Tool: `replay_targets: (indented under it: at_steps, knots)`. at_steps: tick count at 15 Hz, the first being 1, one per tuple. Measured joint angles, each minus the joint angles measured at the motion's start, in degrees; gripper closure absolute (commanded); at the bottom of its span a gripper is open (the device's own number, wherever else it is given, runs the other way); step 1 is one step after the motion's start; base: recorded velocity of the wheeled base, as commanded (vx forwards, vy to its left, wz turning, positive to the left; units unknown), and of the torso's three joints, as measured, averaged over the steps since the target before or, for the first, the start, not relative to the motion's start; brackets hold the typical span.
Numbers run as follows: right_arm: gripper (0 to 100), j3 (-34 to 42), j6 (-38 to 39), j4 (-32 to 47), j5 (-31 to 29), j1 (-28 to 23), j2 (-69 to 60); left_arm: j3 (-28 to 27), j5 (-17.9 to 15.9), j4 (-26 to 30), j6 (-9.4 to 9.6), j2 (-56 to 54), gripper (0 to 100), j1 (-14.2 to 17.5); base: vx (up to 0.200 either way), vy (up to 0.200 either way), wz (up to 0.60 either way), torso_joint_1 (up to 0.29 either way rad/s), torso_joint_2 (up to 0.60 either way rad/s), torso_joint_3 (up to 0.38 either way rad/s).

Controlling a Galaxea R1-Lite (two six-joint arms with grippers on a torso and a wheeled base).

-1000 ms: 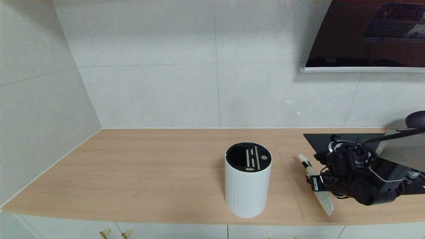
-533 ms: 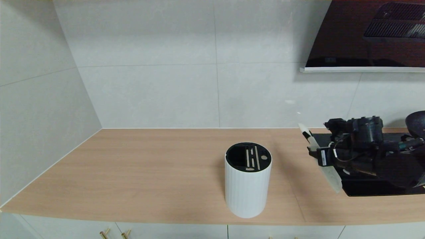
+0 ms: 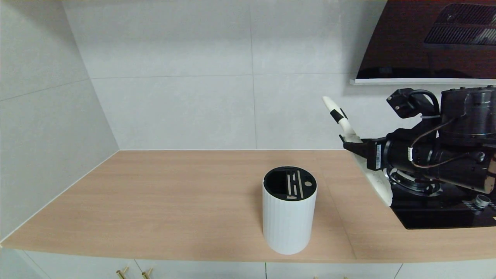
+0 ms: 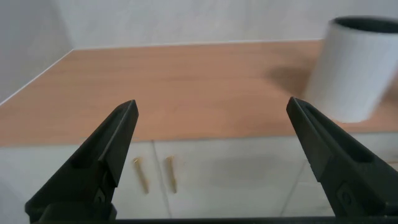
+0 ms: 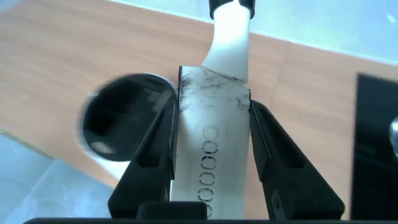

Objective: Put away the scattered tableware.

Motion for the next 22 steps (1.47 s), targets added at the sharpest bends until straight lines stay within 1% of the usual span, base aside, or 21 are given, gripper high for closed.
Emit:
replay_targets:
  at_steps: [2, 6, 7, 8, 9, 10, 11, 12, 13, 14, 15, 16, 17, 18, 19, 20, 21, 22]
  knots:
    - [100, -0.7, -0.2, -0.1, 0.3, 2.9, -1.1, -5.5, -5.2, 3.0, -0.90, 3.1, 0, -0.2, 0.000, 0.000, 0.00, 0.000, 0.00, 0.000]
    - [100, -0.9, 0.1, -2.4, -0.8, 9.9, -2.1, -20.7, -20.1, 5.5, -1.69, 22.5, 0, -0.8, 0.000, 0.000, 0.00, 0.000, 0.00, 0.000]
    - [100, -0.5, 0.2, -2.4, -2.3, 12.3, -2.3, -24.8, -23.7, 5.3, -2.46, 28.8, 0, -1.2, 0.000, 0.000, 0.00, 0.000, 0.00, 0.000]
    - [100, -0.2, 0.2, -2.6, -4.5, 14.3, -2.5, -28.1, -26.1, 4.5, -3.84, 34.2, 0, -2.0, 0.000, 0.000, 0.00, 0.000, 0.00, 0.000]
    - [100, 0.1, 0.5, -2.6, -6.5, 16.4, -2.6, -31.5, -28.4, 2.4, -7.01, 40.2, 0, -3.6, 0.000, 0.000, 0.00, 0.000, 0.00, 0.000]
    - [100, 0.2, 1.3, -2.6, -8.3, 18.4, -2.6, -33.9, -30.0, -2.5, -13.25, 45.6, 0, -6.8, 0.000, 0.000, 0.00, 0.000, 0.00, 0.000]
    - [100, 0.3, 2.3, -2.6, -8.9, 20.0, -2.6, -35.3, -30.9, -9.7, -20.24, 50.0, 0, -10.0, 0.000, 0.000, 0.00, 0.000, 0.00, 0.000]
    - [100, 0.4, 2.9, -2.7, -9.2, 21.5, -2.6, -36.2, -31.5, -17.1, -26.53, 54.1, 0, -12.9, 0.000, 0.000, 0.00, 0.000, 0.00, 0.000]
    - [100, 0.5, 3.1, -2.6, -9.4, 22.5, -2.5, -36.5, -31.8, -23.3, -31.84, 57.9, 0, -15.2, 0.000, 0.000, 0.00, 0.000, 0.00, 0.000]
    - [100, 0.6, 3.3, -2.7, -10.1, 23.3, -2.5, -36.6, -31.5, -27.9, -35.89, 61.2, 0, -16.5, 0.000, 0.000, 0.00, 0.000, 0.00, 0.000]
    - [100, 0.7, 3.4, -2.7, -10.6, 23.9, -2.4, -36.9, -29.8, -32.8, -40.08, 64.3, 0, -17.4, 0.000, 0.000, 0.00, 0.000, 0.00, 0.000]
    - [100, 0.7, 3.8, -2.7, -10.7, 24.5, -2.4, -36.9, -26.7, -36.6, -42.86, 67.4, 0, -18.7, 0.000, 0.000, 0.00, 0.000, 0.00, 0.000]
    - [100, 0.6, 4.1, -2.8, -10.8, 25.0, -2.3, -37.0, -23.3, -39.2, -43.93, 70.3, 0, -20.2, 0.000, 0.000, 0.00, 0.000, 0.00, 0.000]
    - [100, 0.6, 4.3, -3.2, -11.0, 26.0, -2.0, -37.0, -19.1, -41.0, -44.26, 73.3, 0, -22.6, 0.000, 0.000, 0.00, 0.000, 0.00, 0.000]
    - [100, 0.6, 4.4, -3.5, -11.6, 26.9, -1.8, -37.0, -14.9, -42.5, -44.42, 76.3, 0, -25.9, 0.000, 0.000, 0.00, 0.000, 0.00, 0.000]
    - [100, 0.7, 4.4, -3.8, -12.4, 27.7, -1.6, -37.0, -12.9, -43.2, -44.46, 78.7, 0, -28.8, 0.000, 0.000, 0.00, 0.000, 0.00, 0.000]
    - [100, 0.7, 4.4, -3.9, -12.7, 28.4, -1.4, -36.8, -12.0, -43.7, -44.20, 80.8, 0, -31.1, 0.000, 0.000, 0.00, 0.000, 0.00, 0.000]
    - [100, 0.8, 4.4, -4.0, -12.8, 28.9, -1.1, -36.7, -11.3, -44.2, -43.47, 82.9, 0, -32.4, 0.000, 0.000, 0.00, 0.000, 0.00, 0.000]
